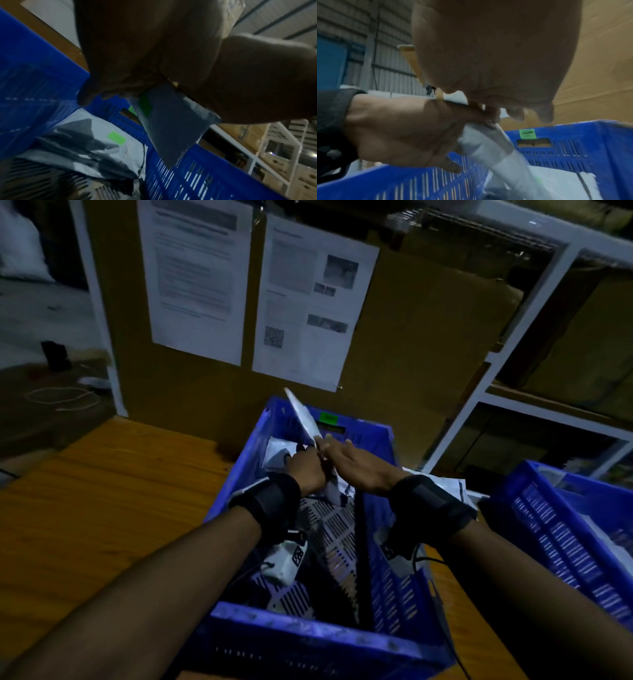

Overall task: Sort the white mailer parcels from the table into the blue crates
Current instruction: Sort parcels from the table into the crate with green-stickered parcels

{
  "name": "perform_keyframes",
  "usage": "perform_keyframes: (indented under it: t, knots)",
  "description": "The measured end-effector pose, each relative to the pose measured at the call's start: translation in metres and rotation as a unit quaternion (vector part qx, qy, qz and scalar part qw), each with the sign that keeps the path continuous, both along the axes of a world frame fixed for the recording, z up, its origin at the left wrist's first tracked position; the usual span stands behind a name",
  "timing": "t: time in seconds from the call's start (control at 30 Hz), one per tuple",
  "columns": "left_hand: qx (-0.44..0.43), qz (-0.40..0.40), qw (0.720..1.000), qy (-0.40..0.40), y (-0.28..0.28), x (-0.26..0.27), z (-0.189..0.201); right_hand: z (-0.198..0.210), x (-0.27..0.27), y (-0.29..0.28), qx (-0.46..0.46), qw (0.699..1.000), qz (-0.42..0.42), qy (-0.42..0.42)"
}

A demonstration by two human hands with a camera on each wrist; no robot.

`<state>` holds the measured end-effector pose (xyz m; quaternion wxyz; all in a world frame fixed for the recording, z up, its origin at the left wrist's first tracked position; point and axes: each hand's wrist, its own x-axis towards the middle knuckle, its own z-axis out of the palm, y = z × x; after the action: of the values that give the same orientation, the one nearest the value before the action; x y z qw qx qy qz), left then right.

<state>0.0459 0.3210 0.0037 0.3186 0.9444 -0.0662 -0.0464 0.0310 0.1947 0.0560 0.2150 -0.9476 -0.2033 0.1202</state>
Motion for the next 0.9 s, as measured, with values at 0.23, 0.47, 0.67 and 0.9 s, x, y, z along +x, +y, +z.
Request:
perform_keyframes:
  t: [0.23,0.47,0.67,0.9]
  knots:
    - [0.136,-0.049,0.989,-0.026,0.018,-0.005,-0.020,-0.005,0.012,-0.010,-0.250,0.951,-0.042,-0.176]
    - [0.274,-0.131,0.953,-0.023,0.028,-0.006,-0.026,-0.048,0.033,0.003,-0.329,0.944,-0.012,-0.009]
    - [0.358,-0.148,0.922,-0.011,0.023,0.002,-0.054,-0.101,0.034,-0.002,-0.287,0.957,-0.037,0.032]
    - [0.363,-0.138,0.915,0.109,0.018,-0.008,-0.103,-0.157,0.021,0.002,-0.288,0.952,-0.101,0.010]
